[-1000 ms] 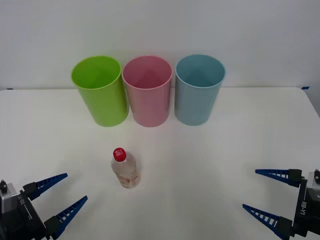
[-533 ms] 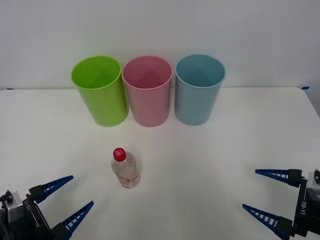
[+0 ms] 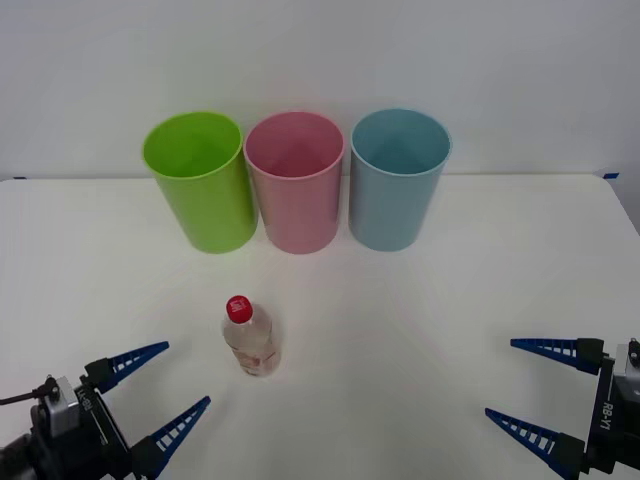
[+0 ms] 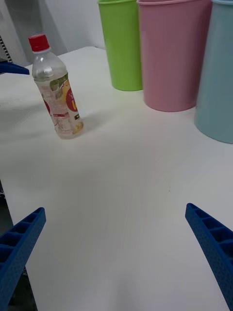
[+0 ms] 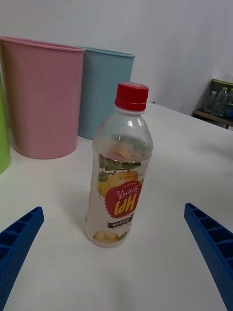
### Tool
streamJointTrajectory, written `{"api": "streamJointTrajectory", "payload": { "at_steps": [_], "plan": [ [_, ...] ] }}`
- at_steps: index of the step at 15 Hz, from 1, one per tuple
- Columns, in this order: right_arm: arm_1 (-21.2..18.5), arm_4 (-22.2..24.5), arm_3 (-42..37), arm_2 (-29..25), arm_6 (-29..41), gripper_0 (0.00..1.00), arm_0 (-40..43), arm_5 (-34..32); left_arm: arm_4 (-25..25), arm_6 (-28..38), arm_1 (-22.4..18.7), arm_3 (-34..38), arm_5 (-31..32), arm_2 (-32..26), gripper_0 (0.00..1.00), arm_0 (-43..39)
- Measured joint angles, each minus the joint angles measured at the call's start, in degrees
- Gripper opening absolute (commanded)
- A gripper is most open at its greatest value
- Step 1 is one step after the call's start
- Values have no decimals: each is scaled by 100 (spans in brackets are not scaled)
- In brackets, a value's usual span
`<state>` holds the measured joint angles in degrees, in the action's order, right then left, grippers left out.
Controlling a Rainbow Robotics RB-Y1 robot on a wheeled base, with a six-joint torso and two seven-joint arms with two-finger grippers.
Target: Put cans in the blue bin and PET bottles in the pink bin and trash in the green bin.
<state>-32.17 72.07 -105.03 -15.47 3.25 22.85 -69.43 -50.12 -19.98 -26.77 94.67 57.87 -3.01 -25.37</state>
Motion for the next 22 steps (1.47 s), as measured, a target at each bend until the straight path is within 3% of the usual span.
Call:
{"api": "streamJointTrajectory", "payload": {
  "at_steps": [4,17,22],
  "plan": [
    [0,0,0,0,0,100,0,0,-251,-27,215,-16,-140,78,100,163],
    [0,0,0,0,0,100,0,0,-320,-291,228,-609,-216,422,100,756],
    [0,0,0,0,0,100,0,0,-399,-373,440,-857,-293,485,100,1075]
  ]
}}
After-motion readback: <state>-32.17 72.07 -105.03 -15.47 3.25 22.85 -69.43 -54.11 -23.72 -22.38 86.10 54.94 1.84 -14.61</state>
